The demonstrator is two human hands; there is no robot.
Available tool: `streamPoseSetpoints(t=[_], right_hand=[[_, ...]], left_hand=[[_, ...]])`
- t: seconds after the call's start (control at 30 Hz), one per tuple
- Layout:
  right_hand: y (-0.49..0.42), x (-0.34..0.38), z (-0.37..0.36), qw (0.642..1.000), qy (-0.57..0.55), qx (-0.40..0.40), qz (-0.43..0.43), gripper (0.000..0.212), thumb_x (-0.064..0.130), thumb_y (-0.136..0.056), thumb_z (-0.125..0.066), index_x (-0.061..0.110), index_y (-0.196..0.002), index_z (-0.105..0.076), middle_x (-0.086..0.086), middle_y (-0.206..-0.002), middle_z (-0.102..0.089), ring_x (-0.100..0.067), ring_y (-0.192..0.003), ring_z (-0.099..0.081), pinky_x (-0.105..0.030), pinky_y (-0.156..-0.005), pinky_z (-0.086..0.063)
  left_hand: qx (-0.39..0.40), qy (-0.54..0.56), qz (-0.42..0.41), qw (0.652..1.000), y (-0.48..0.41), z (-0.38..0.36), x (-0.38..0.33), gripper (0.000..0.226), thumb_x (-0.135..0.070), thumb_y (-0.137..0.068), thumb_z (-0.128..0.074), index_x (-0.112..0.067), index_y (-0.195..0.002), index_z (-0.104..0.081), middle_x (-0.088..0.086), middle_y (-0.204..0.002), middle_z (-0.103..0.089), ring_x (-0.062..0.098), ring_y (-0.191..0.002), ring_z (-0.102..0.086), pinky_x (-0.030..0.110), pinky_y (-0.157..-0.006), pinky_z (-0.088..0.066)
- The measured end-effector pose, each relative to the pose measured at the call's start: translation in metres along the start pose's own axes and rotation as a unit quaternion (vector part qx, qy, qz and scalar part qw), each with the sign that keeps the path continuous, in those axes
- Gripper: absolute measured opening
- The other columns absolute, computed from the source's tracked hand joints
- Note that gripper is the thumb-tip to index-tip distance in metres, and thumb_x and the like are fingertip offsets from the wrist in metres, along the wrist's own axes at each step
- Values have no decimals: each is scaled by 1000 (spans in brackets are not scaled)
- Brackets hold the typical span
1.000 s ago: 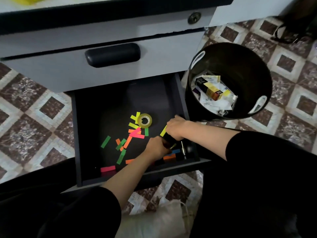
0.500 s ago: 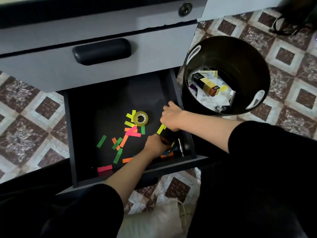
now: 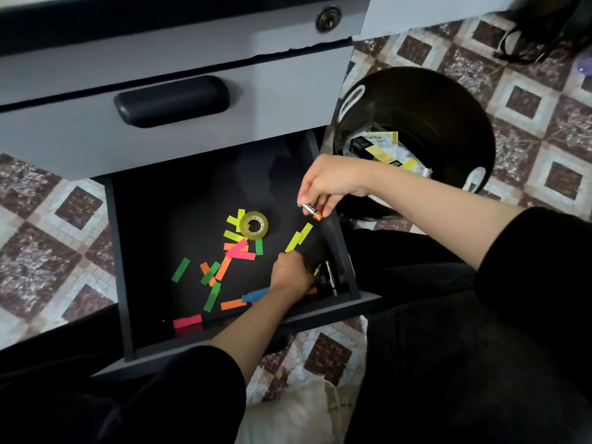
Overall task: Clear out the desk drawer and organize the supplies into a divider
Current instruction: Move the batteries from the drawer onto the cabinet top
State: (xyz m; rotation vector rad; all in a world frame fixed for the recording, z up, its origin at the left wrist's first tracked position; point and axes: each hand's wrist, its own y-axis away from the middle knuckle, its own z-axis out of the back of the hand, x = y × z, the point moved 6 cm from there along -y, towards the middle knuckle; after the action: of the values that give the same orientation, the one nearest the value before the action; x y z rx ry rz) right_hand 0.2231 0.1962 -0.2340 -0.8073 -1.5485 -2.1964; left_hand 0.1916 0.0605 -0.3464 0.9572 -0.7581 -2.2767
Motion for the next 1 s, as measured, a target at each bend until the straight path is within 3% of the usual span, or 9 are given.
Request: streamPoseSetpoints(t=[0.13, 0.27, 0.43, 0.57, 0.67, 0.73, 0.8, 0.9, 1.0], right_hand=[[0, -3, 3, 1000, -30, -7, -7, 7, 1, -91, -53, 0, -92, -60, -10, -74, -63, -5, -44, -61, -17, -46, -51], [1, -1, 0, 999, -34, -9, -5, 11, 0, -91, -53, -3, -98, -61, -11, -74, -63, -13, -54, -61, -18, -47, -52], [1, -1, 4, 999, -42, -12, -7, 8, 0, -92, -51, -2, -93, -60, -10, -74, -62, -15, -58, -59, -17, -47, -52], [-3, -7, 7, 999, -43, -8, -21, 16, 2, -94, -49, 4, -80, -56, -10, -75, -61, -16, -63, -58, -16, -49, -52], [-5, -11, 6, 999, -44, -5, -32, 14, 4, -94, -49, 5, -82, -56, -9, -77, -61, -17, -65, -59, -20, -52, -53], [-5, -12, 5, 998, -48, -2, -38, 12, 5, -94, -49, 4, -84, -56, -10, -77, -61, -19, -64, -59, -24, -55, -55], [-6, -12, 4, 998, -56, -2, -42, 13, 3, -94, -49, 3, -83, -56, -11, -76, -61, -21, -63, -58, -27, -56, -56], [-6, -11, 1, 997, -66, 0, -45, 11, 2, -94, -50, 1, -84, -56, -13, -76, -61, -23, -64, -58, -32, -60, -57], [-8, -9, -4, 996, -71, 9, -51, 11, 1, -94, -50, 0, -84, -56, -15, -78, -60, -25, -65, -58, -37, -62, -57]], left_hand=[[17, 48, 19, 999, -2, -1, 1, 22, -16, -79, -71, 4, -89, -71, 18, -89, -68, 28, -85, -65, 28, -64, -49], [53, 156, 64, 984, -2, -5, 4, 14, -11, -81, -71, 2, -86, -71, 12, -73, -65, 21, -59, -62, 26, -58, -57], [68, 218, 106, 968, -4, -17, 0, 18, -2, -84, -55, 7, -92, -69, 23, -91, -68, 34, -82, -69, 46, -74, -58], [60, 251, 128, 958, -6, -22, 4, 15, -5, -82, -57, 5, -88, -66, 20, -89, -68, 33, -84, -67, 48, -79, -56], [78, 288, 135, 945, -3, -25, 0, 8, -2, -85, -56, -1, -81, -63, 12, -73, -63, 20, -59, -65, 39, -73, -56], [96, 317, 139, 933, -1, -29, -2, 14, -2, -87, -58, -5, -73, -58, 8, -67, -59, 11, -45, -60, 28, -58, -56], [103, 350, 139, 921, 0, -32, -3, 15, -4, -87, -61, -5, -72, -58, 10, -69, -59, 14, -52, -60, 24, -52, -56], [110, 397, 137, 901, 3, -35, -6, 8, -3, -85, -65, -3, -78, -62, 14, -80, -62, 22, -69, -63, 27, -56, -58], [113, 410, 132, 895, 6, -36, -8, 3, -1, -83, -66, 0, -85, -63, 14, -84, -63, 22, -70, -63, 26, -55, -58]])
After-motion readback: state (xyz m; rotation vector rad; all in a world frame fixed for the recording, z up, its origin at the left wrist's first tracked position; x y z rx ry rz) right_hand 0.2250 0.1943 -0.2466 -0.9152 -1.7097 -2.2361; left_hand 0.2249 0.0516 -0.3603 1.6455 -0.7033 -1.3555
